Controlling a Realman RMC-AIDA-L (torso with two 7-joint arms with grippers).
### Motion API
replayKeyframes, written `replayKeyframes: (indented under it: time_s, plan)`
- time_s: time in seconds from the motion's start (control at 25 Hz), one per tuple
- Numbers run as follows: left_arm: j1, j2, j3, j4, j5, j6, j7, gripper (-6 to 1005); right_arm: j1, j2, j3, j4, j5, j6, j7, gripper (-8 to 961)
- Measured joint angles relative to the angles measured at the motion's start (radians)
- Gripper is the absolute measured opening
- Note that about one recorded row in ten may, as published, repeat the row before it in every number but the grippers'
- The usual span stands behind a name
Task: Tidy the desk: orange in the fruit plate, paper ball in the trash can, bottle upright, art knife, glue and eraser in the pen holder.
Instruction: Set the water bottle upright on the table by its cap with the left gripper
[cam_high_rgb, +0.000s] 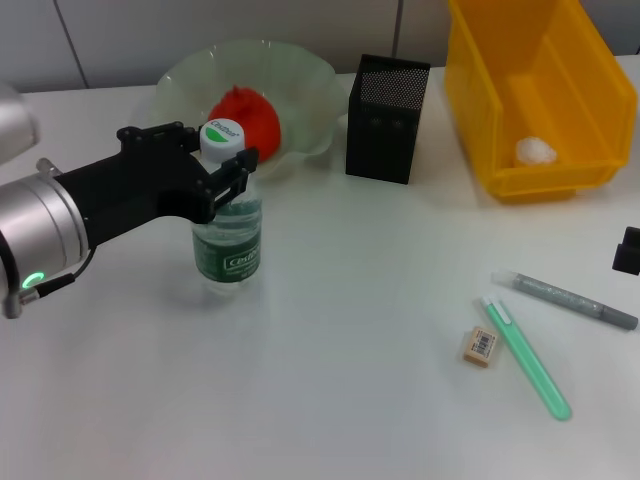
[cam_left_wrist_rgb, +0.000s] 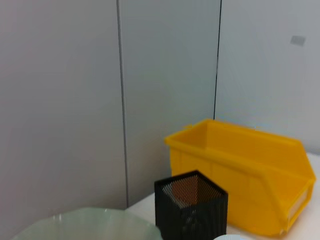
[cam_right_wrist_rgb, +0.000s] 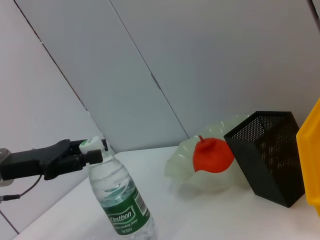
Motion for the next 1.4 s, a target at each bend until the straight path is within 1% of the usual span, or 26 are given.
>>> replayKeyframes:
  time_s: [0.12,0.16,0.2,0.36,0.68,1.0,1.4]
  plan:
    - [0.013,-0.001,-0.009,0.030,-0.103,-0.003,0.092,489,0.000,0.000,0.000,0.000,-0.001,0.000,0.000,488]
    - [0.016,-0.001,-0.013,0.054,-0.161,-0.004,0.149,489,0.000,0.000,0.000,0.000,-0.002,0.000,0.000,487]
    - [0.016,-0.001,-0.013,0.054,-0.161,-0.004,0.149,490,0.000,0.000,0.000,0.000,-0.002,0.000,0.000,487]
    - [0.013,-0.002,-0.015,0.110,-0.251,-0.004,0.239,493,0.000,0.000,0.000,0.000,-0.004,-0.002,0.000,487]
    - [-0.007,-0.005,-0.016,0.177,-0.277,-0.004,0.301,498,-0.003,0.002,0.000,0.000,-0.006,-0.003,0.000,486]
    - [-0.019,-0.006,-0.008,0.241,-0.430,-0.004,0.443,504,-0.002,0.003,0.000,0.000,-0.007,-0.002,0.000,485]
    - [-0.067,-0.008,-0.011,0.327,-0.456,-0.004,0.509,510,-0.004,0.002,0.000,0.017,-0.007,-0.003,-0.005,484]
